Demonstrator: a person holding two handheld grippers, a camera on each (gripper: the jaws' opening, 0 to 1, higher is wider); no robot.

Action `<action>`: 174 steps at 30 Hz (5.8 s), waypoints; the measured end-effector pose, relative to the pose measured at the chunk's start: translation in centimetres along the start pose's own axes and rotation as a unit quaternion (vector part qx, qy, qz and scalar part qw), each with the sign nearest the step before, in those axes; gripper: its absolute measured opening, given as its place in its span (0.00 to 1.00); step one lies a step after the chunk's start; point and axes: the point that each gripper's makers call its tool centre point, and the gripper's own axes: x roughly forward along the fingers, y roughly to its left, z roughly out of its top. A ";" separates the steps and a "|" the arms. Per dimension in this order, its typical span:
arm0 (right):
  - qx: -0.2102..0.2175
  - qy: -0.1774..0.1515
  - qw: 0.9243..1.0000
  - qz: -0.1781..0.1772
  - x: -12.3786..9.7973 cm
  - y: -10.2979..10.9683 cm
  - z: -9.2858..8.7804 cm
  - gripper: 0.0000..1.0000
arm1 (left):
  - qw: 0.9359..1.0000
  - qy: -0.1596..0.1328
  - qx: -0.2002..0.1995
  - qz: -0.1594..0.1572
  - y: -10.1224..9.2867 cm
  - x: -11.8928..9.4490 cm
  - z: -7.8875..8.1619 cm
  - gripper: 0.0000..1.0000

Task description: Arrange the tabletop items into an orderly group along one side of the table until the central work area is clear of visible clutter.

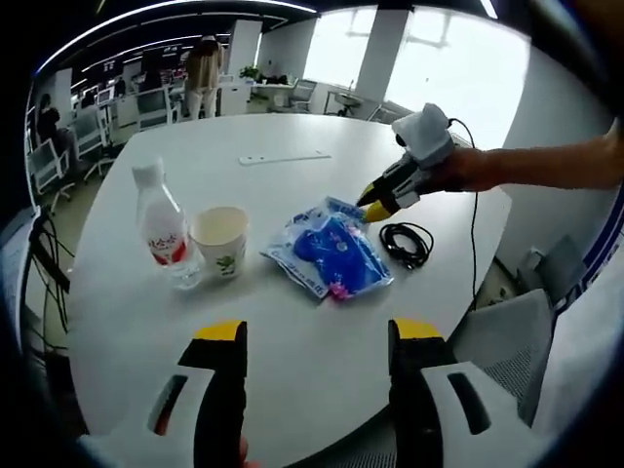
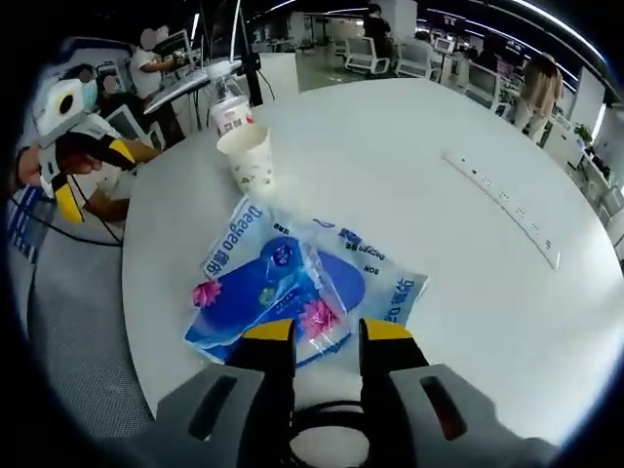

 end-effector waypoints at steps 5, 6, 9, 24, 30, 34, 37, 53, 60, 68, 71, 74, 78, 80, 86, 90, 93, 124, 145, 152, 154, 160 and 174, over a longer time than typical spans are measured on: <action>-0.021 0.019 1.000 0.003 1.2 -0.2 -0.1 0.24 | 1.000 0.003 -0.001 0.005 0.2 -0.3 -0.4 0.59; -0.020 0.018 1.000 0.007 1.5 -0.1 0.0 0.23 | 1.000 0.003 -0.001 0.006 0.3 -0.4 -0.4 0.59; -0.020 0.016 1.000 0.007 2.1 -0.1 0.3 0.22 | 1.000 0.004 -0.005 0.009 0.3 -0.7 -0.7 0.58; -0.051 0.036 0.998 0.000 3.1 -0.2 0.4 0.03 | 1.000 0.000 -0.013 0.021 0.5 -1.6 -1.1 0.58; -0.031 0.021 0.999 0.001 2.4 -0.2 0.4 0.00 | 1.000 -0.001 -0.013 0.021 0.3 -1.8 -1.3 0.58; -0.028 0.013 1.000 -0.004 1.7 0.1 0.2 0.00 | 1.000 0.001 -0.010 0.019 0.1 -1.7 -1.2 0.58; -0.020 0.010 1.000 -0.008 1.3 0.1 -0.1 0.00 | 1.000 -0.002 -0.008 0.018 -0.1 -1.8 -1.0 0.58; 0.042 -0.023 0.998 -0.027 -1.3 0.1 -0.5 0.00 | 1.000 -0.006 0.001 0.010 -0.6 -1.7 -1.1 0.58; 0.069 -0.043 0.996 -0.040 -2.9 -0.8 -0.3 0.00 | 1.000 -0.008 0.005 0.006 -0.9 -1.5 -0.8 0.58; 0.084 -0.053 0.993 -0.056 -4.7 -1.9 -0.7 0.00 | 1.000 -0.009 0.011 -0.004 -1.6 -0.8 -0.3 0.58; 0.092 -0.059 0.992 -0.064 -5.5 -2.4 -0.9 0.00 | 1.000 -0.009 0.015 -0.010 -1.9 -0.5 -0.1 0.58; 0.103 -0.065 0.990 -0.070 -6.1 -2.9 -1.1 0.00 | 1.000 -0.007 0.020 -0.013 -2.2 -0.1 0.1 0.58; 0.111 -0.072 0.988 -0.079 -7.0 -3.6 -1.5 0.00 | 1.000 -0.006 0.024 -0.019 -2.5 0.2 0.3 0.58; 0.116 -0.074 0.987 -0.082 -7.4 -3.7 -1.7 0.00 | 0.999 -0.005 0.026 -0.023 -2.8 0.5 0.4 0.58; 0.130 -0.079 0.984 -0.093 -8.6 -4.3 -3.0 0.00 | 0.999 0.000 0.034 -0.032 -3.5 1.1 0.5 0.58; 0.141 -0.085 0.981 -0.101 -9.6 -4.8 -3.6 0.00 | 0.998 0.004 0.041 -0.040 -4.0 1.6 0.8 0.58; 0.157 -0.095 0.977 -0.108 -10.3 -5.4 -4.0 0.00 | 0.998 0.004 0.045 -0.044 -4.3 1.9 1.2 0.58; 0.255 -0.110 0.944 -0.179 -16.6 -12.6 -10.8 0.00 | 0.996 0.017 0.059 -0.069 -6.2 4.5 2.5 0.58; 0.293 -0.096 0.934 -0.180 -15.1 -13.3 -12.0 0.00 | 0.997 0.029 0.048 -0.056 -5.9 4.8 2.1 0.58; 0.319 -0.092 0.925 -0.184 -13.7 -13.8 -12.6 0.00 | 0.998 0.032 0.042 -0.046 -5.2 4.3 1.8 0.58; 0.329 -0.091 0.921 -0.186 -13.3 -14.0 -12.9 0.00 | 0.998 0.032 0.041 -0.044 -5.0 4.2 1.7 0.58; 0.350 -0.083 0.914 -0.186 -12.0 -13.9 -13.7 0.00 | 0.998 0.036 0.035 -0.035 -4.6 3.8 1.3 0.58; 0.378 -0.080 0.905 -0.177 -10.4 -13.6 -14.7 0.00 | 0.999 0.040 0.025 -0.026 -4.6 3.5 1.0 0.58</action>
